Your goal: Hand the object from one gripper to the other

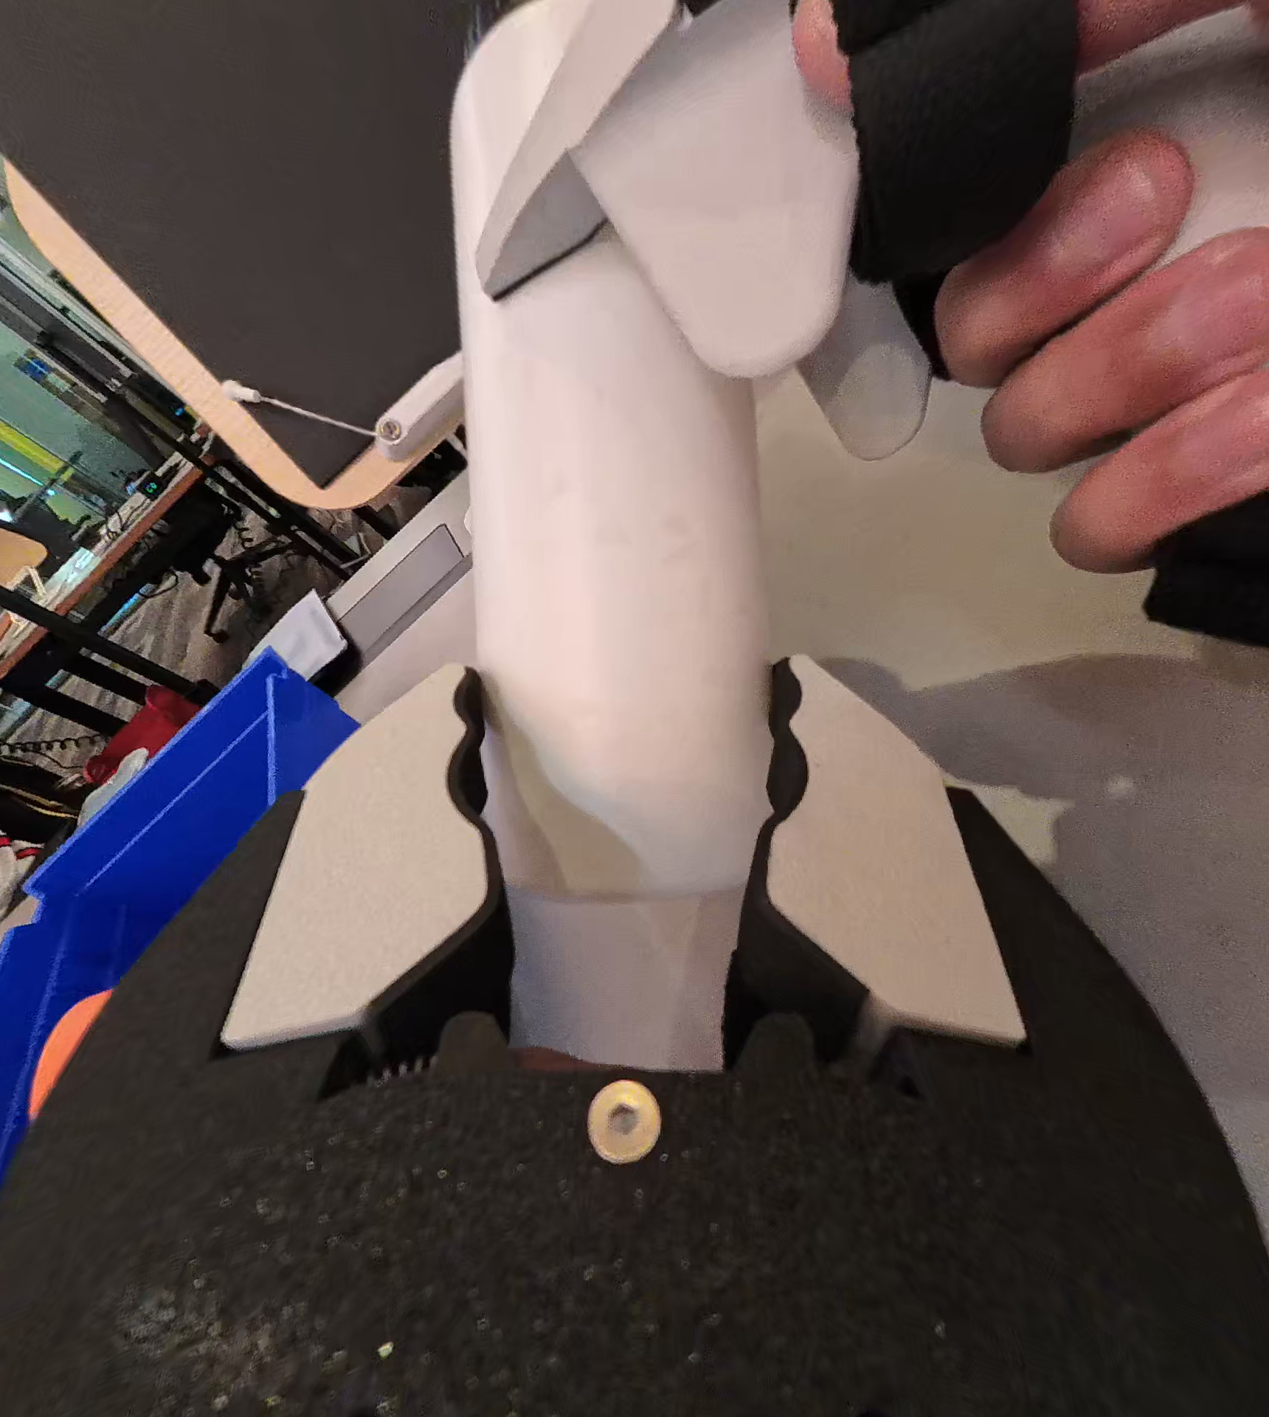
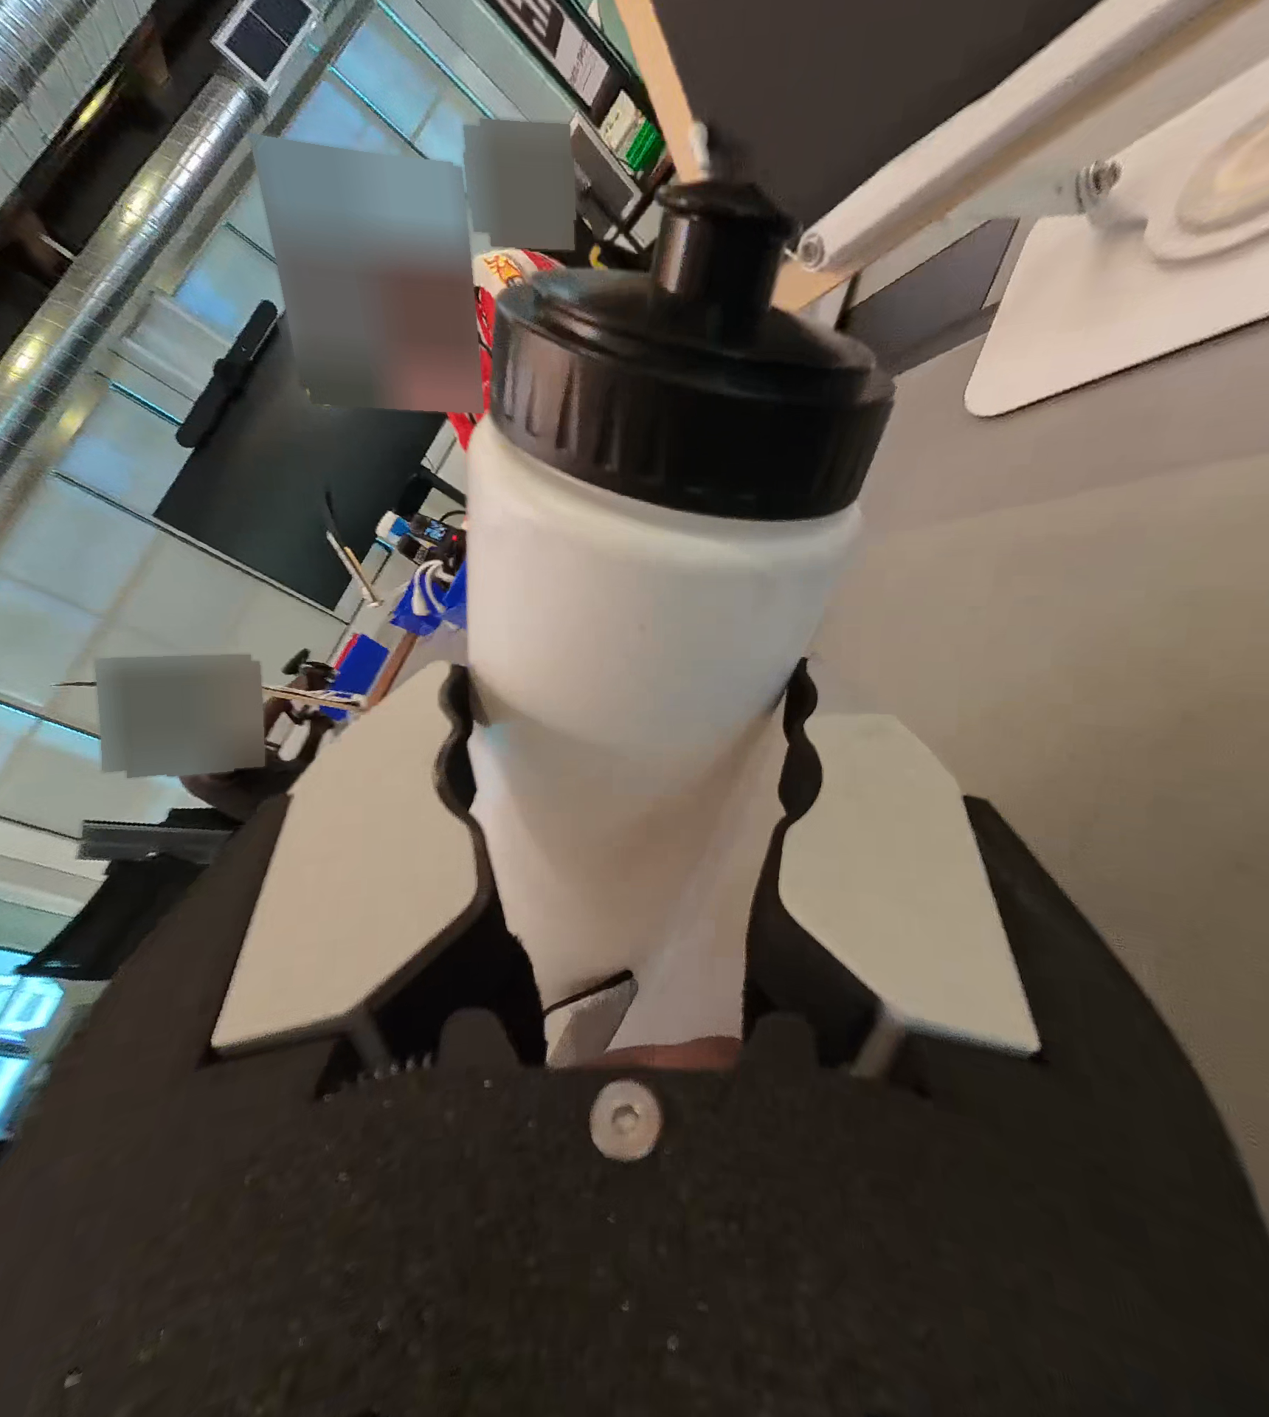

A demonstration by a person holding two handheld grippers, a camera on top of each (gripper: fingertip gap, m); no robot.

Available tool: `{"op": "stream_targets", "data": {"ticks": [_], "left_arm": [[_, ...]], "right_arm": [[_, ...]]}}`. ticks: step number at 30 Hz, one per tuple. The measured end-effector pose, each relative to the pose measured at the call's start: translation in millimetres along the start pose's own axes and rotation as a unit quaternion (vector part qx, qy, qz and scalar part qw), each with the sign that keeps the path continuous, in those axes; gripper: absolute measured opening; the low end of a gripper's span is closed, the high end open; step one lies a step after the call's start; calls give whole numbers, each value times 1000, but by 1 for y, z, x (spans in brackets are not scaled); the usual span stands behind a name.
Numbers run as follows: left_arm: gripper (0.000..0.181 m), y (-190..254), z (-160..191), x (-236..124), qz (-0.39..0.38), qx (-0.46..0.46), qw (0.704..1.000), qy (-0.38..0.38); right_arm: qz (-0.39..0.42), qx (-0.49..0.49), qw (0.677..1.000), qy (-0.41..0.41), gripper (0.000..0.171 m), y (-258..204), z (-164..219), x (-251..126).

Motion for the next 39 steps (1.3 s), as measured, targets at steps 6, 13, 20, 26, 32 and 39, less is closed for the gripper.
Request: {"op": "stream_targets", "data": {"ticks": [6,13,20,26,32,39], "left_arm": [[72,8,-3,6,9,-7,1000,4],[81,-9,-17,-10,163,-132,975,79],[97,-68,-27,1,394,-266,873,110],[110,-94,-48,26,570,-312,746,142],[104,-82,-64,48,687,-308,626,201],[89,-61,-68,62,714,-274,622,167]], "right_arm": [[-8,-34,999,18,78,6,-4,-4],[-24,-170,985,22,78,9,-22,-9],[-160,-194,967,-31,78,7,-24,-13],[-315,-172,932,-57,77,-2,-12,-20],[-405,-130,896,-126,77,-3,3,-20],[-414,-130,886,-164,78,1,7,-19]]}}
Point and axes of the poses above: each gripper's, where its closed fingertips meet, x out along the fingers, z out of its underside, y = z × x across the jaws, the point moved 8 cm from there along -x, back along the fingers, and after that the axes turned 8 degrees about z, right-handed, at the moved point
